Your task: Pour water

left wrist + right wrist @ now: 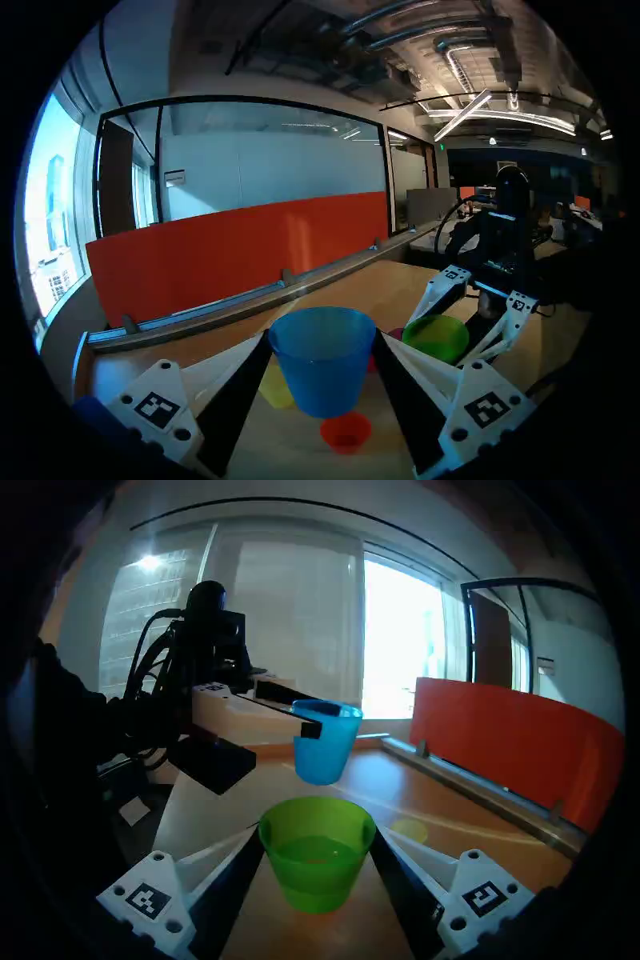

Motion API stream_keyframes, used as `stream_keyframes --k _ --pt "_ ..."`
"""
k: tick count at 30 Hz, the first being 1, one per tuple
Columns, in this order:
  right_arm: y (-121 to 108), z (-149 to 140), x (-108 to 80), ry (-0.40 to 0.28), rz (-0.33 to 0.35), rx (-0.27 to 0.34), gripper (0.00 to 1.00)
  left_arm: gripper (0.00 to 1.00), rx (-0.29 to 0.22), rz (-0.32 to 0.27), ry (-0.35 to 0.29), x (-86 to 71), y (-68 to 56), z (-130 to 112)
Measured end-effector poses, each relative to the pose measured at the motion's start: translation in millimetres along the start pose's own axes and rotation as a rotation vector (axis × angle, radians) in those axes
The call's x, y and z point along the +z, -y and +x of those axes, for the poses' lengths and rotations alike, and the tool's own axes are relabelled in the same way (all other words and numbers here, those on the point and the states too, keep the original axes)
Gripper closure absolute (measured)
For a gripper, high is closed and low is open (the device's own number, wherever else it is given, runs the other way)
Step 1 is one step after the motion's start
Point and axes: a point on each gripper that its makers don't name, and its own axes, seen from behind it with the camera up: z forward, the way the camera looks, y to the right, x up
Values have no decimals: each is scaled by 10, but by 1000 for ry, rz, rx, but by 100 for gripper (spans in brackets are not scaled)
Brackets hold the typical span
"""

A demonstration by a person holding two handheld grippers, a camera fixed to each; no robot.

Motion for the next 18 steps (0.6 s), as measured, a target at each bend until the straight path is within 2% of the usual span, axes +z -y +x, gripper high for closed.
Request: stream_keyframes --k 18 --pt "9 -287 -43 65 14 32 9 12 -15 27 139 -93 73 -609"
